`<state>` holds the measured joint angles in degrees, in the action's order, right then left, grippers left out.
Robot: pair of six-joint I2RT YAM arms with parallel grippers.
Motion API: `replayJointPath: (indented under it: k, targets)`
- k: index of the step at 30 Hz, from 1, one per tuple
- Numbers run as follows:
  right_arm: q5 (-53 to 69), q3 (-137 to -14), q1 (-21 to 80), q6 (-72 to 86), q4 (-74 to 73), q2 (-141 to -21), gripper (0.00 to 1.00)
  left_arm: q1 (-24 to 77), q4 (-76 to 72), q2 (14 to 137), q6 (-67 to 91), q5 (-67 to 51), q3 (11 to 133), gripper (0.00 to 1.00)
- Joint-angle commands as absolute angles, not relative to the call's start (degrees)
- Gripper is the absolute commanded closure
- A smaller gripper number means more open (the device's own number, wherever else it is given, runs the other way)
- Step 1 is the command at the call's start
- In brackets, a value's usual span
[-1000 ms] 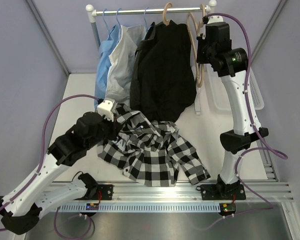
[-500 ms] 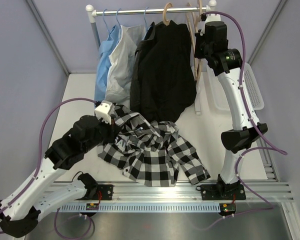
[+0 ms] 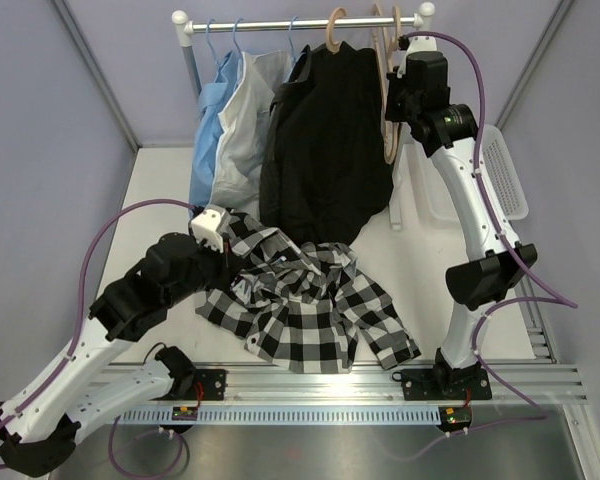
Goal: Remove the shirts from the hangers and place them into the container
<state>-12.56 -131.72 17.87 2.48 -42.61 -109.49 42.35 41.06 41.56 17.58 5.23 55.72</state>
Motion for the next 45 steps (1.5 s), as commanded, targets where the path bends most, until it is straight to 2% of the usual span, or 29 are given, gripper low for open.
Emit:
replayJointPath:
  k: [1, 4, 9, 12, 13, 14, 17, 22, 24, 27, 31, 34, 41, 42, 43, 45]
  targets:
    - [-12.22, -127.80, 17.40, 4.74, -45.70, -106.27, 1.00, 42.63, 39.29, 40.78, 17.23, 1.23, 57.83, 1.00]
    - [-12.04, -127.53, 17.40, 5.62, -47.37, -104.24, 1.00, 42.63, 39.29, 40.87, 16.96, 0.44, 59.06, 1.00]
    - [-12.39, -133.76, 17.40, 5.98, -53.60, -104.32, 1.00, 42.63, 39.29, 41.75, 16.61, -1.14, 60.47, 1.00]
    - [-13.18, -137.10, 17.40, 4.84, -55.72, -105.64, 0.94, 42.63, 39.29, 41.84, 16.61, -1.32, 60.91, 1.00]
    - [-13.62, -137.46, 17.40, 4.57, -55.64, -105.91, 0.89, 42.63, 39.29, 41.84, 16.52, -1.32, 61.00, 1.00]
    - [-13.71, -138.16, 17.32, 4.40, -55.46, -106.60, 0.73, 42.63, 39.29, 41.84, 16.44, -1.41, 61.00, 1.00]
    - [-13.71, -140.52, 17.40, 3.78, -56.59, -108.10, 0.53, 42.63, 39.29, 41.75, 16.61, -1.58, 61.08, 1.00]
    - [-12.22, -138.88, 17.40, 3.08, -56.17, -105.92, 0.38, 42.63, 39.29, 41.14, 17.05, -2.37, 61.00, 1.00]
    - [-10.38, -137.64, 17.32, 2.72, -55.99, -104.07, 0.28, 42.63, 39.29, 41.22, 17.14, -3.25, 61.08, 1.00]
    - [-5.83, -131.95, 17.49, 2.02, -54.06, -97.49, 0.18, 42.63, 39.29, 41.83, 17.49, -5.27, 61.70, 1.00]
    - [-2.38, -115.37, 17.49, 0.53, -46.52, -82.40, 0.04, 44.38, 39.20, 44.99, 18.10, -8.08, 62.93, 1.00]
    - [-0.35, -105.52, 17.49, -1.49, -43.43, -73.52, 0.00, 48.24, 38.50, 49.47, 18.37, -6.95, 64.51, 1.00]
    - [9.48, -87.65, 17.49, -4.04, -42.28, -59.69, 0.00, 55.98, 32.18, 59.23, 19.25, -7.12, 66.97, 0.99]
    - [13.84, -85.80, 17.49, -4.04, -42.28, -58.63, 0.00, 56.68, 30.34, 60.54, 20.12, -7.38, 66.80, 0.93]
    - [15.97, -82.30, 17.58, -3.96, -42.10, -56.97, 0.01, 56.86, 29.37, 61.08, 20.56, -7.90, 66.62, 0.69]
    - [20.71, -78.85, 18.19, -2.90, -41.58, -55.55, 0.01, 56.95, 27.96, 61.87, 21.00, -8.26, 66.97, 0.44]
